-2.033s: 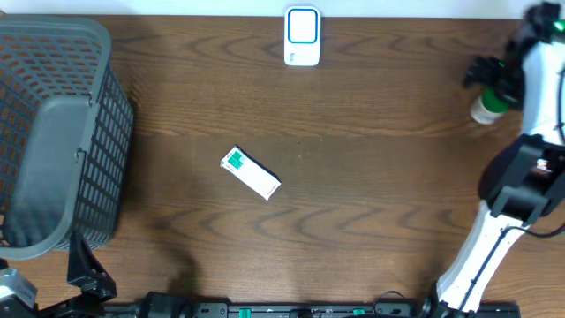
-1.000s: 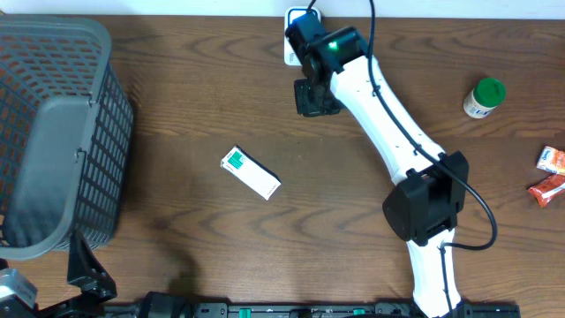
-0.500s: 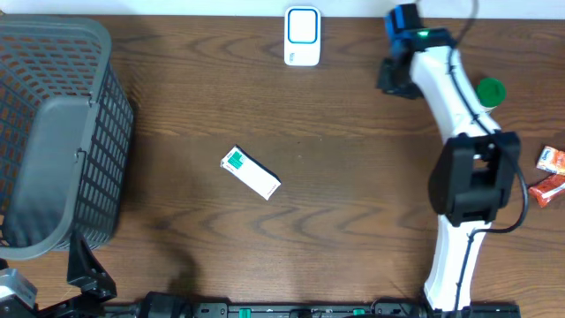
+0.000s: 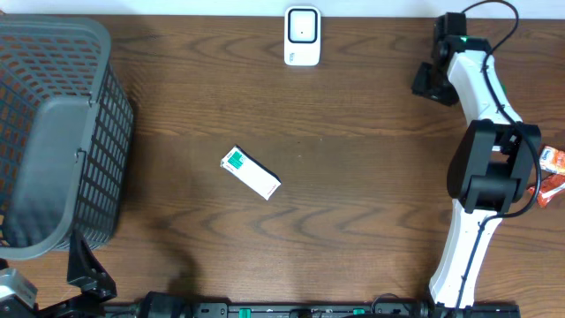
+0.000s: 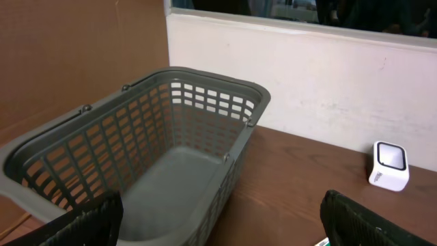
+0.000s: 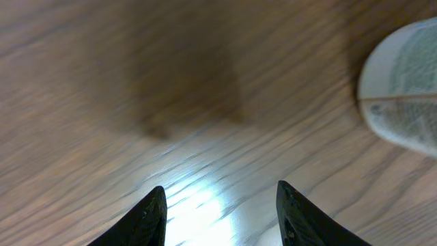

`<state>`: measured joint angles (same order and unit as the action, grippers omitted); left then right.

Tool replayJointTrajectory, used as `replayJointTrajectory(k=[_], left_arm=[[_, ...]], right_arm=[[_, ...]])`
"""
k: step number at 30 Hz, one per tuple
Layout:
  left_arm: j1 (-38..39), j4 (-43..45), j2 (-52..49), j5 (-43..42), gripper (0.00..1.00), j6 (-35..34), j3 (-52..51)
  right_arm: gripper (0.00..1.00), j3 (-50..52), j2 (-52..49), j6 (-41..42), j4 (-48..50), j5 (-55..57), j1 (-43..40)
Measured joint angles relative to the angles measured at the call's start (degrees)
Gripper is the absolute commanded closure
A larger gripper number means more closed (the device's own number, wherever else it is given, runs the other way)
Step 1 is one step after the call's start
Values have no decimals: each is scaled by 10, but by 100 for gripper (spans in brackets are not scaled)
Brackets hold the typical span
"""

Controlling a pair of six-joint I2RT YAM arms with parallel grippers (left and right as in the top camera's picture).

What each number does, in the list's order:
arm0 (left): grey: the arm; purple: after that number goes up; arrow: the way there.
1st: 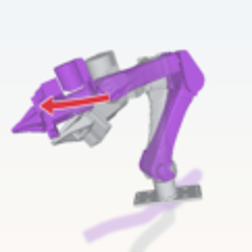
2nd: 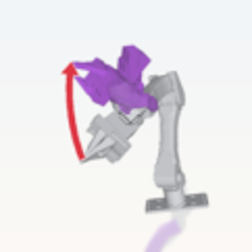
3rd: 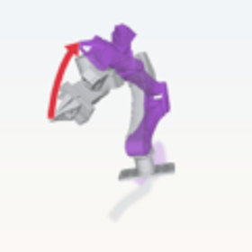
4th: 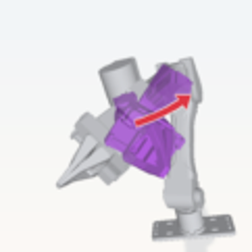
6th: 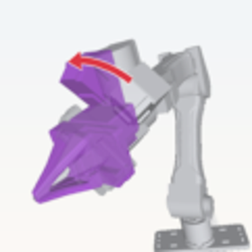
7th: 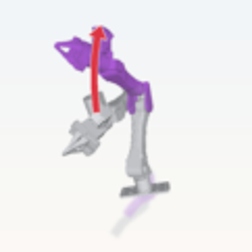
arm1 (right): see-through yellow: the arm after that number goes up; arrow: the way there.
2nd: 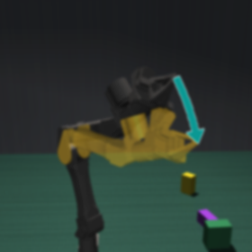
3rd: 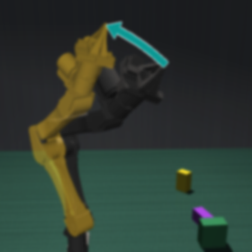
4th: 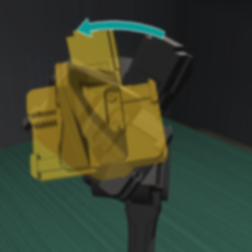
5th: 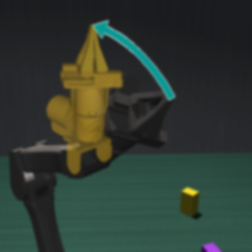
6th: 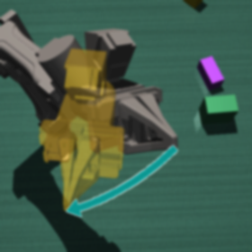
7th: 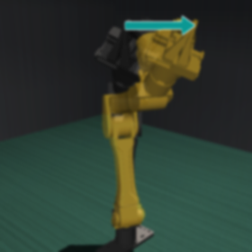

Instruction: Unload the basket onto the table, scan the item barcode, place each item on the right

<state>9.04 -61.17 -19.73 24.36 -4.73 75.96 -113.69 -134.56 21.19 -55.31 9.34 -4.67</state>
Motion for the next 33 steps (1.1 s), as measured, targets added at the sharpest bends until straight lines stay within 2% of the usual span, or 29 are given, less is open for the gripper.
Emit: replayJointTrajectory(k=[25, 33], left_arm=[[0, 0, 0, 0, 8, 0, 0], [0, 0, 0, 0, 8, 0, 0]], right_arm=[[57, 2, -9, -25, -44, 76, -135], [59, 2, -9, -38, -60, 81, -149]])
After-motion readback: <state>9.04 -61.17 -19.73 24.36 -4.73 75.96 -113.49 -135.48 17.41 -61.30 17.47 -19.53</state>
